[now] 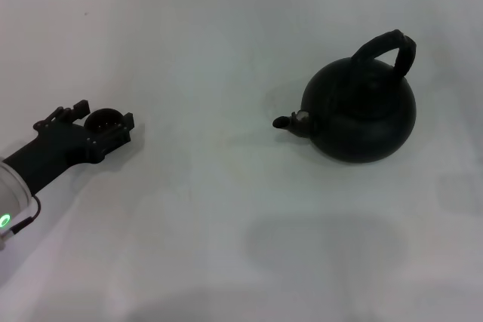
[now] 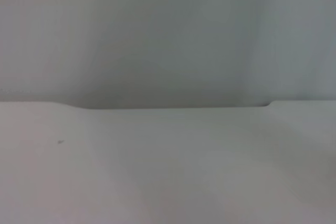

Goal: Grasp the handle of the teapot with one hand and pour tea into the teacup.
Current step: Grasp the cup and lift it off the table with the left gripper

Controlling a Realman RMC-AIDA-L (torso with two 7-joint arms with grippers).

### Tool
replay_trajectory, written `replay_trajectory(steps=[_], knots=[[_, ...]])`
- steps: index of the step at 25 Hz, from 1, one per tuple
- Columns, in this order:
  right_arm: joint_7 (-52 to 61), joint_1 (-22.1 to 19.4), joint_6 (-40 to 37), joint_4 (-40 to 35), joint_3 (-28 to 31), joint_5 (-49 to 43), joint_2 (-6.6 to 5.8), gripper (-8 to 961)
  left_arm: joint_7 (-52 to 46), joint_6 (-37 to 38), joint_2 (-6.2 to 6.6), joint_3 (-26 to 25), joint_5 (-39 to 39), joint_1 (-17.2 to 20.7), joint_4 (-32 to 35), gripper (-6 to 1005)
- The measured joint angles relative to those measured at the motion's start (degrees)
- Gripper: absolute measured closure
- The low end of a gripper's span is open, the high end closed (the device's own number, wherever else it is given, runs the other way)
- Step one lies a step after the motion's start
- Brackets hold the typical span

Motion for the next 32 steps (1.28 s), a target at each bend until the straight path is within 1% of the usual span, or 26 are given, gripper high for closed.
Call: replay_trajectory(steps=[10,21,27,32], knots=[[0.0,-0.1,0.2,-0.1,-0.5,0.0,0.09,318,0.0,2.3,-0.06,0.1,1.5,-0.5,0.3,117],[0.0,-0.1,0.6,-0.1,-0.6,0.0,0.09,320,-1.2,1.9,0.00,0.3,3.5,-3.0,1.3,121],[0.0,-0.1,1.6,-0.2,-0.6,0.0,0.09,322,-7.1,2.3,0.08,0.0,9.8,-4.9,1.9,123],[0.0,-0.1,1.9,-0.2,-0.6,0.0,0.09,323,-7.9,2.4,0.03,-0.3,11.0,-5.1,1.9,124]])
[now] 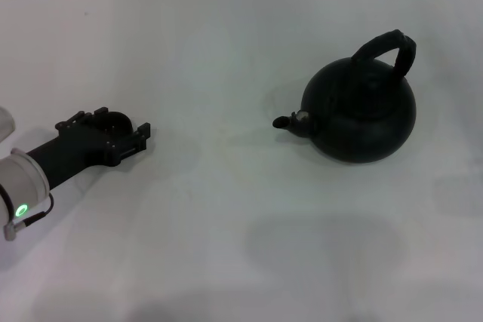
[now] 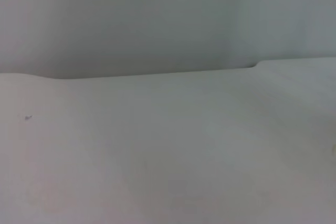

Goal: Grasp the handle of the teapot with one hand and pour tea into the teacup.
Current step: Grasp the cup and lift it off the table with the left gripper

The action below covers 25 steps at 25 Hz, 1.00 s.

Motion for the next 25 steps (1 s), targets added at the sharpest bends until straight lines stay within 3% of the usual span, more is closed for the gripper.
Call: replay_trajectory(steps=[11,16,25], knots=[[0.0,0.1,0.0,0.0,0.0,0.2,0.00,324,0.1,-0.5,0.16,-0.2,0.2,0.0,-0.3,194],[0.0,0.1,0.0,0.0,0.0,0.1,0.00,325,0.1,-0.5,0.15,-0.2,0.2,0.0,-0.3,317],[0.0,0.1,0.0,0.0,-0.3,0.0,0.00,324,0.1,-2.9,0.35,-0.9,0.2,-0.6,-0.9,317]])
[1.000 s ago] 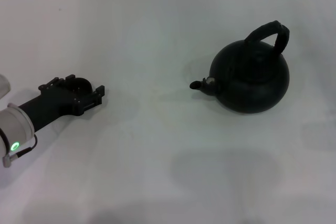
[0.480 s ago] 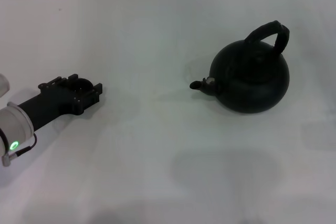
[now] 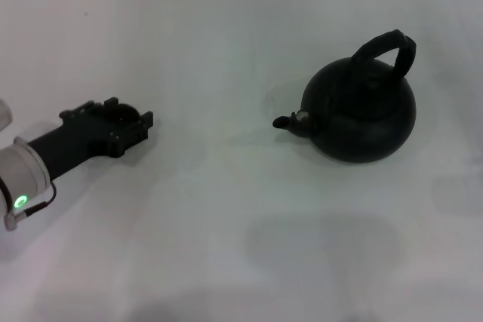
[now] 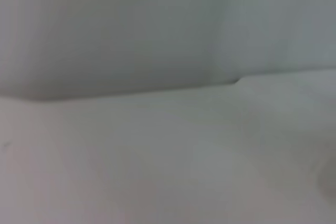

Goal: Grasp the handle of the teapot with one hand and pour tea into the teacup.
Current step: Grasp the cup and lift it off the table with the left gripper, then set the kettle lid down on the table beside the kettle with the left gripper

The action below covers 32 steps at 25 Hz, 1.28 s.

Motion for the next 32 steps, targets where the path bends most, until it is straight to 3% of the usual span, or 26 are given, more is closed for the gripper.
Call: replay_trajectory(steps=[5,8,11,18,23,32], knots=[[0.0,0.1,0.0,0.0,-0.3,0.0,0.00,326,-2.3,-7.7,1.47,-3.1,1.3,-3.7,0.5,316],[0.0,0.1,0.0,0.0,-0.3,0.0,0.00,327,-7.8,-10.1,2.88,-3.2,6.3,-7.5,0.6,316],[-0.3,0.2,0.6,0.1,-0.3,0.0,0.00,327,-11.9,-10.8,3.43,-3.2,12.1,-10.8,0.7,316],[-0.5,0.3,1.4,0.2,-0.4,0.0,0.00,327,-20.0,-13.4,2.77,-3.5,25.6,-18.2,1.6,316],[-0.6,0.4,1.4,0.3,-0.4,-0.1,0.00,327,-24.3,-17.2,2.26,-4.7,28.8,-23.7,5.5,317],[-0.7,0.4,1.5,0.4,-0.4,-0.1,0.00,326,-25.8,-18.1,1.24,-4.7,31.4,-25.7,6.6,317]])
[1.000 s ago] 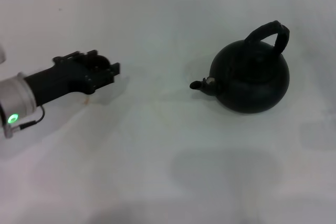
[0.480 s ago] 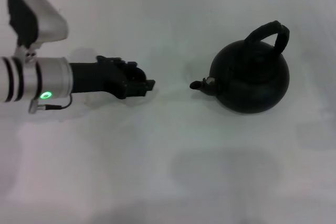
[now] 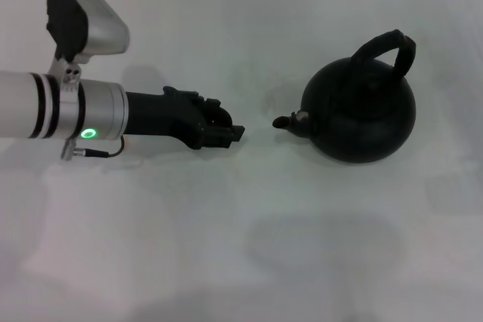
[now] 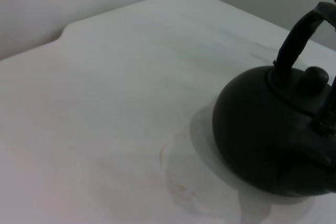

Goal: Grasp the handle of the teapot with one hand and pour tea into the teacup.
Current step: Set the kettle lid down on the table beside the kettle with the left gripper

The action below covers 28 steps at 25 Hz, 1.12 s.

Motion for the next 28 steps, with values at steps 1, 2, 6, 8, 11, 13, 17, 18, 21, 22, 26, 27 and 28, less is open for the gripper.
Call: replay_trajectory(steps=[1,2,6,8,11,13,17,18,21,22,26,27,28], knots=[[0.0,0.0,0.0,0.0,0.0,0.0,0.00,326,-0.5,0.1,-0.15,0.0,0.9,-0.2,0.0,317],[0.0,0.0,0.0,0.0,0.0,0.0,0.00,326,-0.8,0.2,-0.28,0.0,1.5,-0.2,0.0,317],[0.0,0.1,0.1,0.0,0.0,0.0,0.00,326,-1.2,1.1,-0.93,-0.8,3.7,-0.4,0.4,317],[0.0,0.2,0.1,0.0,0.0,0.0,0.00,326,-1.0,1.7,-1.15,-1.4,4.2,-0.4,0.6,317],[0.0,0.2,0.1,0.0,0.0,0.0,0.00,326,-0.9,2.4,-1.25,-1.4,4.2,-0.4,0.7,317],[0.0,0.2,0.1,0.0,0.0,0.0,0.00,326,-0.8,3.1,-1.35,-1.4,4.2,-0.4,0.7,317],[0.0,0.2,0.1,0.0,0.0,0.0,0.00,326,0.9,4.0,-1.64,-1.3,4.1,-0.4,1.3,317],[0.0,0.3,0.1,0.0,-0.1,0.0,0.00,326,1.1,4.0,-1.68,-1.4,4.0,-0.5,1.4,317],[0.0,0.4,0.1,0.0,-0.6,0.0,0.00,326,1.4,5.0,-1.72,-1.1,3.8,-0.5,1.7,317],[0.0,0.4,0.1,0.0,-0.7,0.0,0.00,326,1.4,5.4,-1.72,-1.0,3.8,-0.5,1.8,317],[0.0,0.5,0.1,0.0,-0.7,0.0,0.00,326,1.4,6.0,-1.72,-0.8,4.0,-0.9,2.7,317],[0.0,0.5,0.1,0.0,-0.7,0.0,0.00,326,1.4,6.0,-1.74,-0.8,4.0,-1.1,3.0,316],[0.0,0.5,0.1,0.0,-0.7,0.0,0.00,326,1.4,6.0,-1.76,-0.8,4.0,-1.4,3.5,316]])
